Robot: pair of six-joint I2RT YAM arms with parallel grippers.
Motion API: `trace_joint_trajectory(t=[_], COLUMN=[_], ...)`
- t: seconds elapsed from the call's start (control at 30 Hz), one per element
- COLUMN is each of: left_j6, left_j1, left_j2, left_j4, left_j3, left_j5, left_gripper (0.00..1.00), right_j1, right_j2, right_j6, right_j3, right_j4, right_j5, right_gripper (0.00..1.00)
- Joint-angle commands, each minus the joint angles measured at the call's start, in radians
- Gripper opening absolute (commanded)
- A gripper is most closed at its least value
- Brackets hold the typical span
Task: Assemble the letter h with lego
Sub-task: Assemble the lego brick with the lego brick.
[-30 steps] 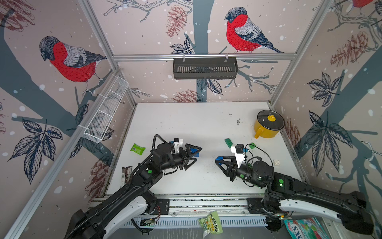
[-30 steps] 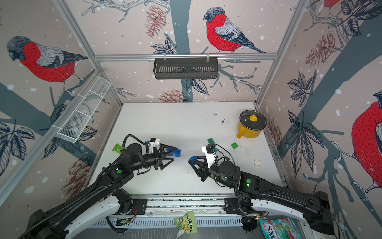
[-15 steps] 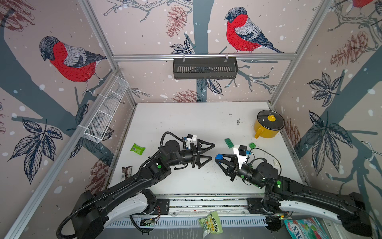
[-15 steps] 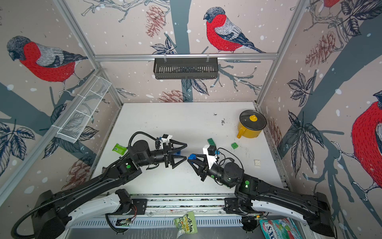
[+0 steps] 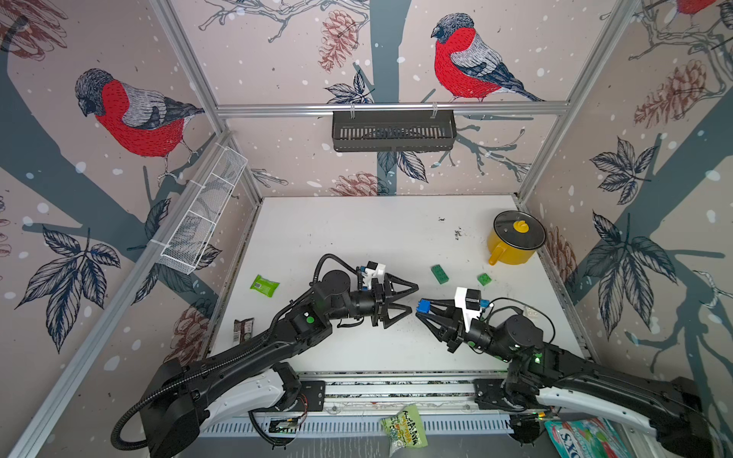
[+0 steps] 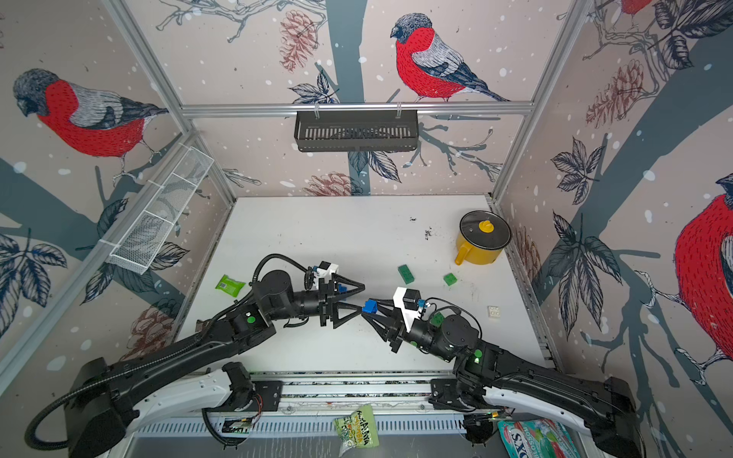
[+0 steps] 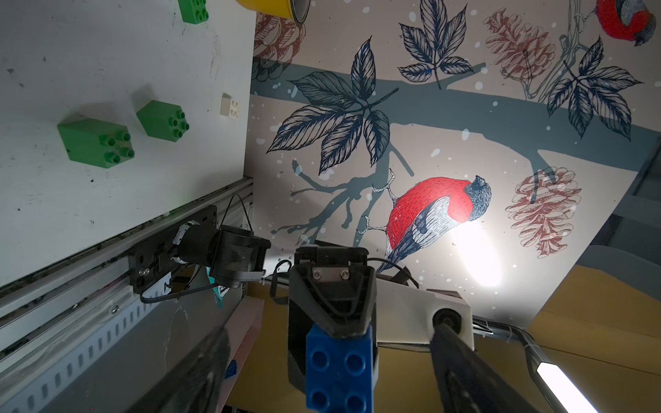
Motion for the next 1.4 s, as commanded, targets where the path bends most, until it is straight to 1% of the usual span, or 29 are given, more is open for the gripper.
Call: trace_joint_trajectory(t=[0.0, 0.1, 0.2, 0.33, 0.43, 0.67, 0.73, 0.83, 0.9, 1.0, 1.07, 1.17, 1.27, 1.37], left_j6=[0.038, 0.046, 0.038, 0.056, 0.024, 0.015, 0.029, 0.042, 0.046, 0.052, 0.061, 0.086, 0.097, 0.114], left_j1=[-0.009, -0.021, -0.03, -0.053, -0.057, -0.07, -0.076, -0.099, -0.108, -0.11, -0.11, -0.11, -0.11, -0.112], left_j2=[0.012, 0.025, 0.03, 0.047, 0.042, 0.036, 0.04, 0.045, 0.043, 0.031, 0.023, 0.009, 0.007, 0.01], left_j4=[-0.005, -0.002, 0.049, 0.035, 0.097, 0.152, 0.139, 0.133, 0.113, 0.083, 0.056, 0.007, -0.001, -0.012], left_j3=[0.029, 0.032, 0.025, 0.041, 0.009, 0.005, 0.02, 0.03, 0.025, 0.011, 0.015, 0.03, 0.04, 0.053], left_j5=[0.047, 0.063, 0.063, 0.069, 0.068, 0.068, 0.079, 0.088, 0.093, 0.104, 0.109, 0.115, 0.124, 0.135], left_gripper=[0.86, 0.84, 0.81, 0.78, 0.71, 0.68, 0.67, 0.62, 0.62, 0.61, 0.56, 0.56, 0.56, 0.51], right_j1=[-0.016, -0.032, -0.048, -0.062, -0.065, -0.081, -0.089, -0.1, -0.107, -0.114, -0.12, -0.125, -0.128, -0.131], right_j2=[0.0, 0.004, 0.013, 0.014, 0.014, 0.005, 0.001, -0.009, -0.018, -0.024, -0.023, -0.017, 0.001, 0.014], right_j6=[-0.028, -0.03, -0.028, -0.021, -0.025, -0.031, -0.035, -0.038, -0.045, -0.049, -0.052, -0.051, -0.053, -0.054], right_j3=[-0.007, -0.01, -0.01, -0.015, -0.026, -0.068, -0.077, -0.083, -0.089, -0.094, -0.097, -0.099, -0.09, -0.084], right_j4=[0.054, 0.069, 0.079, 0.102, 0.115, 0.181, 0.194, 0.208, 0.217, 0.226, 0.229, 0.236, 0.234, 0.234], right_j5=[-0.053, -0.082, -0.116, -0.15, -0.163, -0.228, -0.248, -0.281, -0.3, -0.336, -0.35, -0.398, -0.448, -0.469], right_gripper=[0.0, 0.0, 0.01, 0.0, 0.0, 0.0, 0.0, 0.0, 0.0, 0.0, 0.0, 0.0, 0.0, 0.0])
